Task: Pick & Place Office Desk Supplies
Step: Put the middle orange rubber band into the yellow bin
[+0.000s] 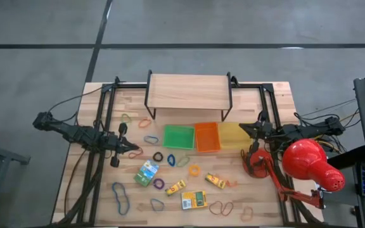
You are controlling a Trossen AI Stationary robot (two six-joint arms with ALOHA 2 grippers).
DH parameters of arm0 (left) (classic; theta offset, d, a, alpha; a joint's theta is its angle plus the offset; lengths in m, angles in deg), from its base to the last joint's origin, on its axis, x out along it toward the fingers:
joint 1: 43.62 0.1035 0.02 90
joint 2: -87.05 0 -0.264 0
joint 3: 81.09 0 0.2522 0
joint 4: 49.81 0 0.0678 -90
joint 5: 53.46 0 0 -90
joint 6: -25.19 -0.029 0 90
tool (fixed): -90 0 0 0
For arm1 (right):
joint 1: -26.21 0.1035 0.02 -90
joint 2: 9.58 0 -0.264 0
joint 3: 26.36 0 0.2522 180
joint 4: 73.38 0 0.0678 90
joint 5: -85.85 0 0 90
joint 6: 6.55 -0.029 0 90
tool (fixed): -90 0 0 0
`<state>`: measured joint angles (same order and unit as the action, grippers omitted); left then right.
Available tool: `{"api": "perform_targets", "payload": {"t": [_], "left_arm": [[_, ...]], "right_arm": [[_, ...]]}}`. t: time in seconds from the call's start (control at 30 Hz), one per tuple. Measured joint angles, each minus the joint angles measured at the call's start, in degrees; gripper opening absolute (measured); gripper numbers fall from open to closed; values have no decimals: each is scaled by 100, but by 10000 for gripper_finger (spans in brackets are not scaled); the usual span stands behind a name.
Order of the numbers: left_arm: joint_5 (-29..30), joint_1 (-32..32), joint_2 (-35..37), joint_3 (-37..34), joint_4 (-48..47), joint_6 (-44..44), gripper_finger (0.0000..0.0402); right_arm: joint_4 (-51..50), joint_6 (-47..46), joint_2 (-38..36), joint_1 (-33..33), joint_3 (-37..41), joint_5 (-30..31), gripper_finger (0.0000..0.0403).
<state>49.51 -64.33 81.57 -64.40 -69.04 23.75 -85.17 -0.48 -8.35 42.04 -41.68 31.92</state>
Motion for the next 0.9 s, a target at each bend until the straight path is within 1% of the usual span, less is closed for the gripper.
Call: {"api": "perform_targets", "payload": {"t": [0.13, 0.27, 0.5, 0.73, 0.9], "left_arm": [[2, 0, -2, -1, 0, 1, 1], [2, 0, 0, -1, 1, -1, 1], [1, 0, -2, 1, -1, 0, 1], [1, 0, -1, 1, 1, -1, 1], [2, 0, -2, 0, 0, -1, 1]], "right_arm": [[115, -236, 1, 2, 0, -8, 8], [821, -630, -1, 1, 0, -8, 8], [2238, -567, -1, 1, 0, -10, 8], [2935, -785, -1, 0, 0, -12, 8], [3333, -548, -1, 0, 0, -12, 8]]}}
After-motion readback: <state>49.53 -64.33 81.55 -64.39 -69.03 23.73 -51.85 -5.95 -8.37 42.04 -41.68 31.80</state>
